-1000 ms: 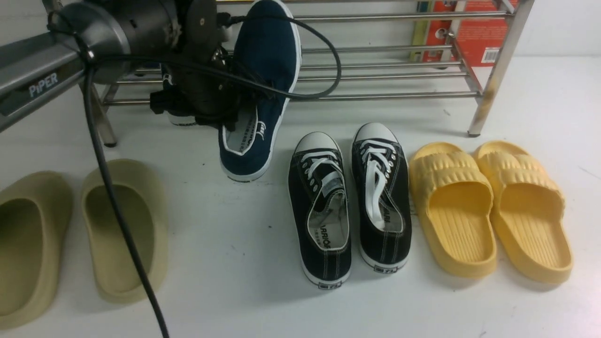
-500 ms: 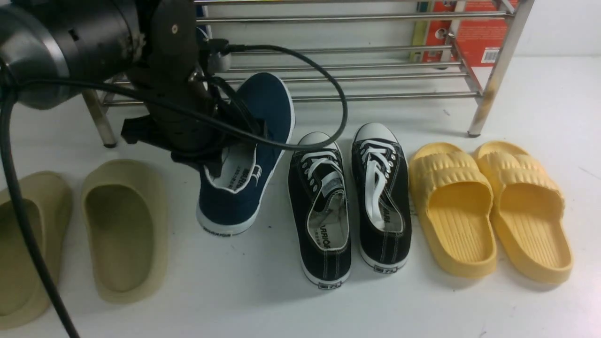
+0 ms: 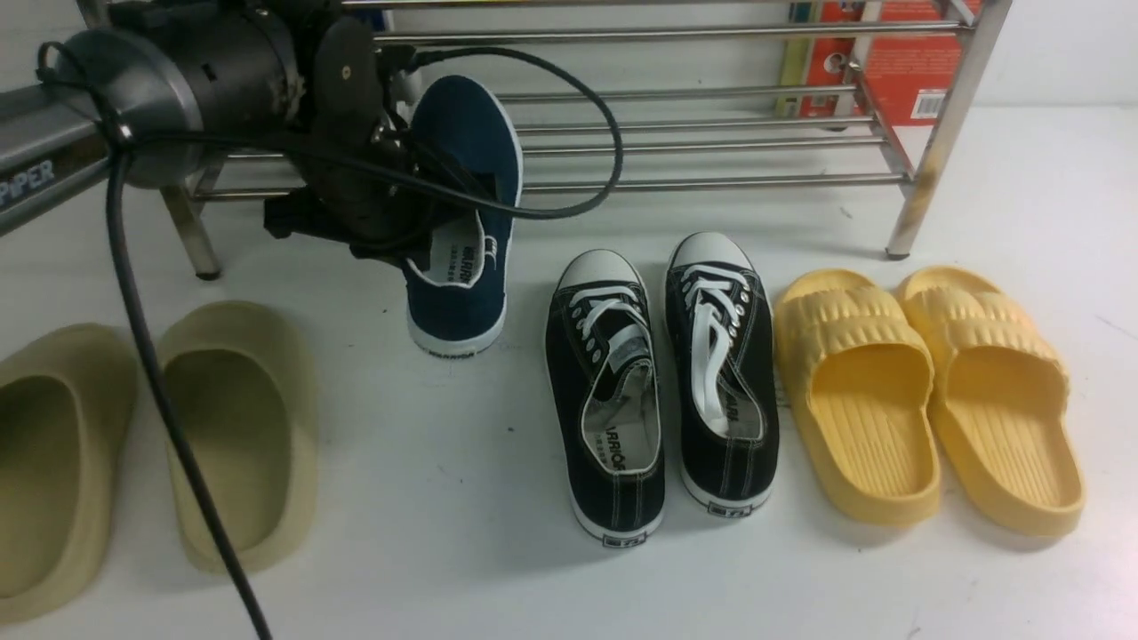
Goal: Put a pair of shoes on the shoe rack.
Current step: Use the left arm to put a shoe into the shoe rack
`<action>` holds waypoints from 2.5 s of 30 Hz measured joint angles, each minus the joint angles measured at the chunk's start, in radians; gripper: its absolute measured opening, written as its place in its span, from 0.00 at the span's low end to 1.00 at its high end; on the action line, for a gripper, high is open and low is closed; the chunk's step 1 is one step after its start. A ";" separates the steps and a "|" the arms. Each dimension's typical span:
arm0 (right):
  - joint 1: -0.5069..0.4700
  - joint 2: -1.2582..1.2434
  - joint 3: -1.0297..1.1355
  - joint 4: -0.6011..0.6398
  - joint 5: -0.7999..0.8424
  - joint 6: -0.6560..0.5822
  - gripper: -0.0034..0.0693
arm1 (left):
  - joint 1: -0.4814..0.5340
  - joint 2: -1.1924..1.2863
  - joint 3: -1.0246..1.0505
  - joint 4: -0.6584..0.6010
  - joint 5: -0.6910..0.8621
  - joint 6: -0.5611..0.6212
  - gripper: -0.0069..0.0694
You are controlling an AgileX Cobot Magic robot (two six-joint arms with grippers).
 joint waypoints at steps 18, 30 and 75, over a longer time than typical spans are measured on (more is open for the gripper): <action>0.000 0.000 0.000 0.000 0.000 0.000 0.38 | 0.001 0.214 -0.331 0.113 0.010 -0.051 0.09; 0.000 0.000 0.000 0.000 0.000 0.000 0.38 | 0.009 0.274 -0.373 0.227 -0.025 -0.167 0.09; 0.000 0.000 0.000 0.000 0.000 0.000 0.38 | -0.030 0.195 -0.384 0.236 0.063 -0.167 0.42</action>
